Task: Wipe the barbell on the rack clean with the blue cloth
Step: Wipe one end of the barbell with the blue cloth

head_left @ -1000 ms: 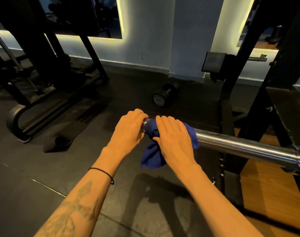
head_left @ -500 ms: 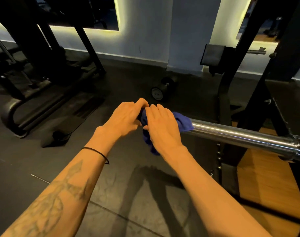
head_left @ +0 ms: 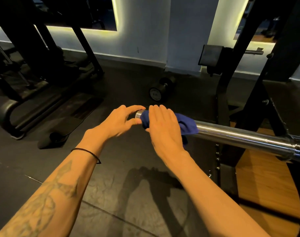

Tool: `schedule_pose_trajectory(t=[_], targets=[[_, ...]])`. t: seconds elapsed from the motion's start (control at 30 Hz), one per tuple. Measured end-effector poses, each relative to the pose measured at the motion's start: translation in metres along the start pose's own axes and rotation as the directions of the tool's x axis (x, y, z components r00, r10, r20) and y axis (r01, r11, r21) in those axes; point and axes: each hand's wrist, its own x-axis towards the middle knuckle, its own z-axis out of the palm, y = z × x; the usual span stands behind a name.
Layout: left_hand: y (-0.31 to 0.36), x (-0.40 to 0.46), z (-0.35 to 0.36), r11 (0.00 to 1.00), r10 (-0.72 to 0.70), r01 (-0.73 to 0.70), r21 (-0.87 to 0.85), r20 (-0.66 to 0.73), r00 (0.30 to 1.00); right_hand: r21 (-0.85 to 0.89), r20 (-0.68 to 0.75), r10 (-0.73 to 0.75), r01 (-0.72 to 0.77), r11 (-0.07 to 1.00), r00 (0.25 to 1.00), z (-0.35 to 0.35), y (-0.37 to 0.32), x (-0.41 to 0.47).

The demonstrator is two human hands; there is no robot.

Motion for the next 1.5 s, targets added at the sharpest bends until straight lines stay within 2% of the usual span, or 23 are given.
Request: schedule_pose_trajectory(t=[0.07,0.17,0.3,0.47,0.6,0.73,0.83,0.93,1.07,1.2,1.27,1.33,1.5], targets=[[0.005,-0.002,0.001,0.999,-0.040,0.040,-0.011,-0.007,0.999,0.047,-0.021,-0.055,0.056,0.997,0.998,0.006,-0.009,0.006],[0.010,-0.005,0.003,0.992,-0.053,0.053,-0.118,0.002,0.999,0.141,-0.035,-0.044,0.049,0.989,0.998,0.004,0.003,0.006],[0.011,-0.008,0.004,0.978,-0.057,0.055,-0.202,-0.003,0.998,0.140,-0.071,0.010,0.000,0.990,0.997,-0.002,0.035,-0.018],[0.019,-0.009,0.011,0.938,-0.143,0.129,-0.321,-0.020,0.990,0.099,0.004,0.110,-0.110,0.989,0.994,-0.010,0.022,-0.010],[0.028,-0.008,0.025,0.866,-0.257,0.202,-0.458,-0.061,0.965,0.126,0.070,0.057,-0.066,0.990,0.996,-0.005,-0.014,0.019],[0.035,-0.010,0.028,0.840,-0.298,0.220,-0.496,-0.082,0.951,0.216,0.056,0.015,-0.027,0.976,0.998,-0.009,-0.002,0.014],[0.034,-0.012,0.028,0.818,-0.274,0.184,-0.545,-0.088,0.958,0.215,0.050,0.004,-0.015,0.977,0.999,-0.014,0.026,-0.008],[0.038,-0.012,0.029,0.823,-0.274,0.177,-0.539,-0.105,0.956,0.173,0.001,0.062,-0.061,0.983,0.998,-0.016,0.044,-0.030],[0.043,-0.011,0.031,0.793,-0.340,0.225,-0.567,-0.105,0.935,0.108,0.027,0.135,-0.137,0.985,0.991,-0.014,0.029,-0.020],[0.045,-0.011,0.031,0.842,-0.355,0.245,-0.480,-0.152,0.922,0.068,0.059,0.040,-0.044,0.997,0.997,-0.006,-0.009,0.007],[0.042,-0.011,0.029,0.869,-0.357,0.267,-0.417,-0.155,0.921,0.105,0.064,0.011,-0.018,0.994,0.998,-0.003,-0.012,0.015],[0.040,-0.011,0.026,0.905,-0.330,0.266,-0.331,-0.151,0.932,0.192,0.113,0.014,-0.036,0.981,0.994,-0.008,0.001,0.014],[0.049,-0.012,0.021,0.972,-0.235,0.226,-0.068,-0.199,0.952,0.177,0.152,0.069,-0.096,0.980,0.986,-0.030,0.054,-0.024]])
